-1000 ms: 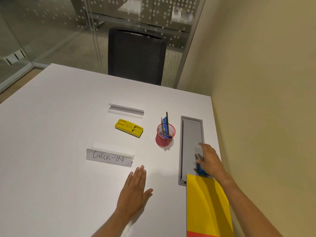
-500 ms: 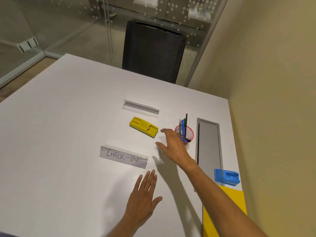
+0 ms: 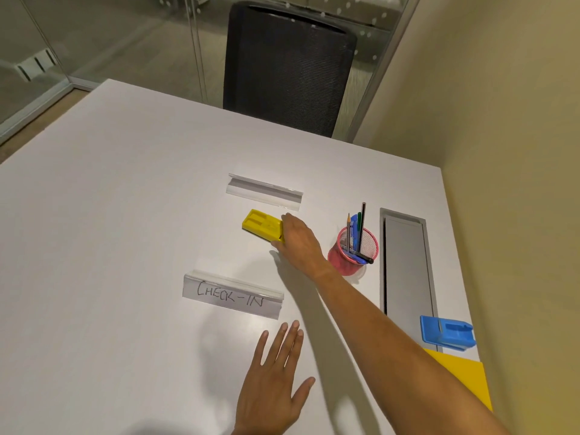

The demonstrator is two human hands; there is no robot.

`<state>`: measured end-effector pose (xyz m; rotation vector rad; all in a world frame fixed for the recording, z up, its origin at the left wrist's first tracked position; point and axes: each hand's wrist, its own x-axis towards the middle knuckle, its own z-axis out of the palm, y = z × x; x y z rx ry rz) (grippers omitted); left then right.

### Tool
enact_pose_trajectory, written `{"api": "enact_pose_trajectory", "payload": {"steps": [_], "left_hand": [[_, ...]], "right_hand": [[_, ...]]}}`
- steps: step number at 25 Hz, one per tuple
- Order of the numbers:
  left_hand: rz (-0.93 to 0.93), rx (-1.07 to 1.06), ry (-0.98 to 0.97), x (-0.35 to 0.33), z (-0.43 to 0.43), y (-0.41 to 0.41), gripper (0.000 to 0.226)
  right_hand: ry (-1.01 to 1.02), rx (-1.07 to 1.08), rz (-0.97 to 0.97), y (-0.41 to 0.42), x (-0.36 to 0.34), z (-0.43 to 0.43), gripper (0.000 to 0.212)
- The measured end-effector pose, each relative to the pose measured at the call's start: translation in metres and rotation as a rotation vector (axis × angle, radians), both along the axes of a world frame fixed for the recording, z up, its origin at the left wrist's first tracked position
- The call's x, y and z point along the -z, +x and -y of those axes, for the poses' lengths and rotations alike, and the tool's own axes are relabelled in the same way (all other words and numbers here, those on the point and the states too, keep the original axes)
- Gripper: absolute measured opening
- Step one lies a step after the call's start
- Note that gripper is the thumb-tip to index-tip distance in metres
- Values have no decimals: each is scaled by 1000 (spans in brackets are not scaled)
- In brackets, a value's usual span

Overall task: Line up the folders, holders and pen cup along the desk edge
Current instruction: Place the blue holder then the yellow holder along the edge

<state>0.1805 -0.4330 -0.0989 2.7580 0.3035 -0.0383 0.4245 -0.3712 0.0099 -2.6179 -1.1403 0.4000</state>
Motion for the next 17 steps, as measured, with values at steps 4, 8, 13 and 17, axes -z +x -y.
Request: {"api": "enact_pose_trajectory", "payload": {"steps": [4, 8, 13, 17], "left_hand": [[2, -5, 42, 5, -1, 4, 83], [-3, -8, 67, 9, -1, 6, 84], [4, -20, 22, 6, 0, 5, 83], [-4, -30, -9, 3, 1, 1, 80]], "right_hand": [[-101, -1, -5, 7, 13, -29, 67], [-148, -4, 82, 9, 18, -39, 51], [-74, -87, 171, -4, -3, -31, 44], [72, -123, 199, -13, -47, -11, 49]]}}
